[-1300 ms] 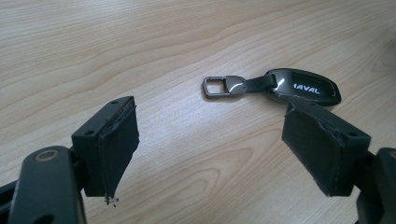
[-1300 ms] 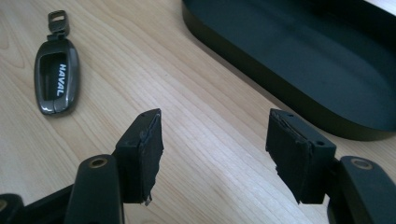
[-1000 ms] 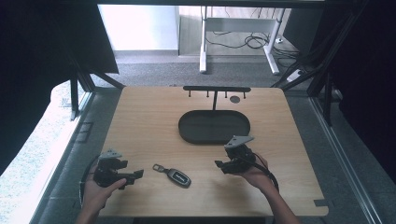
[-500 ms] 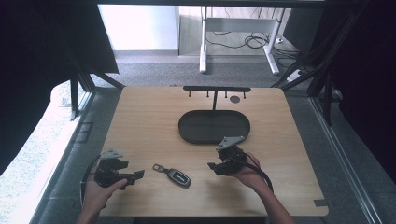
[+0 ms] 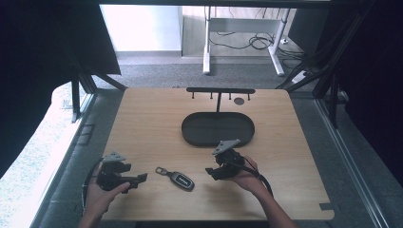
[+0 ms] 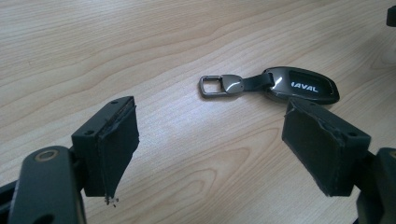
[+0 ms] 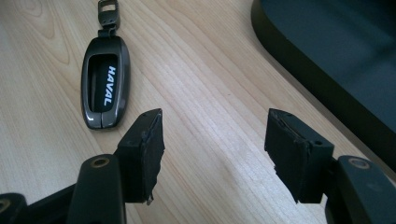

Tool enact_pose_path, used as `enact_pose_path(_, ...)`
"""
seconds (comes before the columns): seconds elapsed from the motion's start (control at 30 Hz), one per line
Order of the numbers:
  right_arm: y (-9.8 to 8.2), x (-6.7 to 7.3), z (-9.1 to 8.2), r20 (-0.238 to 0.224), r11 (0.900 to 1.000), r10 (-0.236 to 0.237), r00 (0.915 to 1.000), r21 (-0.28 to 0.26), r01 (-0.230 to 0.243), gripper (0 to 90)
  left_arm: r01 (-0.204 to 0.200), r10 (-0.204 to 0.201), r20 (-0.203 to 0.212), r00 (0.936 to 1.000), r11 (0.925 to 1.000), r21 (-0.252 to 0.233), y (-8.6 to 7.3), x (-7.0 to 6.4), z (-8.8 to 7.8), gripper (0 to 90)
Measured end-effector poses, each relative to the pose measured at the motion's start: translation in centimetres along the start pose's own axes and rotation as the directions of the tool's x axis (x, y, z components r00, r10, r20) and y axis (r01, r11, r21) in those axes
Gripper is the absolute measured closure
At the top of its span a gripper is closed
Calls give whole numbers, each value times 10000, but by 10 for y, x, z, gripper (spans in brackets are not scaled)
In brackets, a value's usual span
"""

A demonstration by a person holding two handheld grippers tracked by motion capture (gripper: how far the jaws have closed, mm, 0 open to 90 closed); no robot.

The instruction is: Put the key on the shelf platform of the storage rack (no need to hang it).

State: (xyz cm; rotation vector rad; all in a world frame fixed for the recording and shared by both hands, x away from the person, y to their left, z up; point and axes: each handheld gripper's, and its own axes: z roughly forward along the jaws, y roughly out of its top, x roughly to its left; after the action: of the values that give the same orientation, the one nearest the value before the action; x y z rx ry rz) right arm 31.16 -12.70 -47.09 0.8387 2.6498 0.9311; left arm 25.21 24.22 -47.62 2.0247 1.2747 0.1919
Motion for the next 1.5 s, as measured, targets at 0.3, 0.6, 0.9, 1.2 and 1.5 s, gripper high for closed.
enact_pose_path(0.3, 7, 6, 6, -189, 9997, -205, 9996, 120, 208, 382, -2, 2, 9, 10000, 10000, 8, 0, 0, 0, 189)
enact_pose_path(0.6, 15, 11, 11, -309, 9990, -387, 9988, 233, 395, 385, -51, 51, 13, 10000, 10000, 23, 0, -1, 1, 189)
enact_pose_path(0.9, 24, 17, 17, -440, 9978, -554, 9975, 330, 569, 388, -67, 67, 24, 10000, 10000, 15, 0, -1, 1, 189)
enact_pose_path(1.2, 34, 23, 23, -719, 9977, -575, 9958, 320, 599, 387, -9, 9, 31, 10000, 10000, -16, 0, -1, 0, 189)
enact_pose_path(1.5, 43, 31, 31, -847, 9947, -848, 9928, 505, 893, 388, 2, -2, 17, 10000, 10000, -45, 0, -1, -1, 189)
